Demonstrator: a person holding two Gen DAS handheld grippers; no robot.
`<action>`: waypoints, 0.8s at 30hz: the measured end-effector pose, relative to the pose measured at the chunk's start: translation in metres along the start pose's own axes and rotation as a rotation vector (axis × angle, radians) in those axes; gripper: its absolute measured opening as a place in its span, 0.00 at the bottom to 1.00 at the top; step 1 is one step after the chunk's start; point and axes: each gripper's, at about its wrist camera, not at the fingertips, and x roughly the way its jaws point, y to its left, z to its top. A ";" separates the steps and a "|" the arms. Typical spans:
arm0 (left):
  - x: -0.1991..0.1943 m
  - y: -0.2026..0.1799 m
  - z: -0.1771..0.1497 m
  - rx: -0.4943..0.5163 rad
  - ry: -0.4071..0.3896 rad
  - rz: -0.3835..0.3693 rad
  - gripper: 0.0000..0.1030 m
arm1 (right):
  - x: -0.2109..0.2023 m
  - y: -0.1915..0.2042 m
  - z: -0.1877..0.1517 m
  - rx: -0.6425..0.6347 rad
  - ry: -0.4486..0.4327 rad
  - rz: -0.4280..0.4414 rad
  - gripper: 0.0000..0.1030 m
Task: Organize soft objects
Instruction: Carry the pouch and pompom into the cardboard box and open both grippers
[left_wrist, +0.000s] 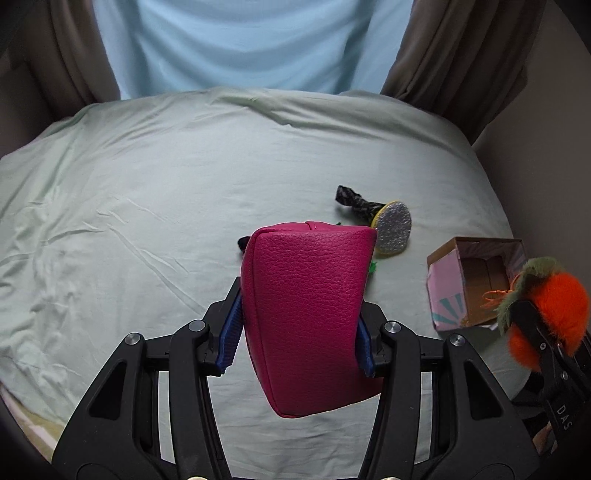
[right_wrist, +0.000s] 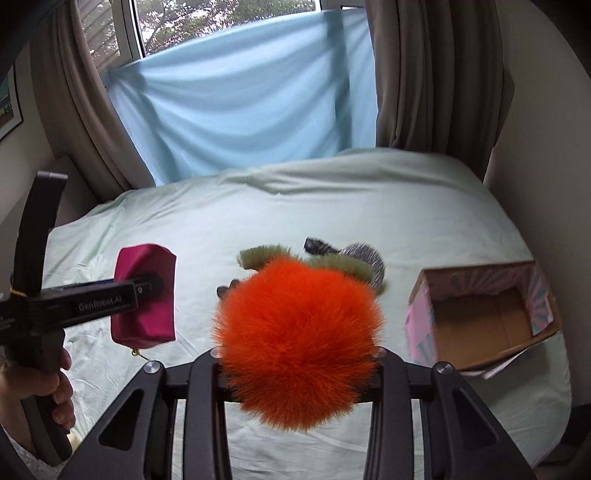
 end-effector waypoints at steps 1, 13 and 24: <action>-0.005 -0.012 0.000 -0.002 -0.007 -0.002 0.46 | -0.006 -0.009 0.006 -0.001 -0.005 0.003 0.32; -0.009 -0.181 0.000 -0.013 -0.049 -0.051 0.46 | -0.056 -0.157 0.050 -0.014 -0.028 -0.018 0.32; 0.057 -0.331 -0.014 -0.011 0.053 -0.114 0.46 | -0.031 -0.295 0.046 -0.004 0.096 -0.033 0.32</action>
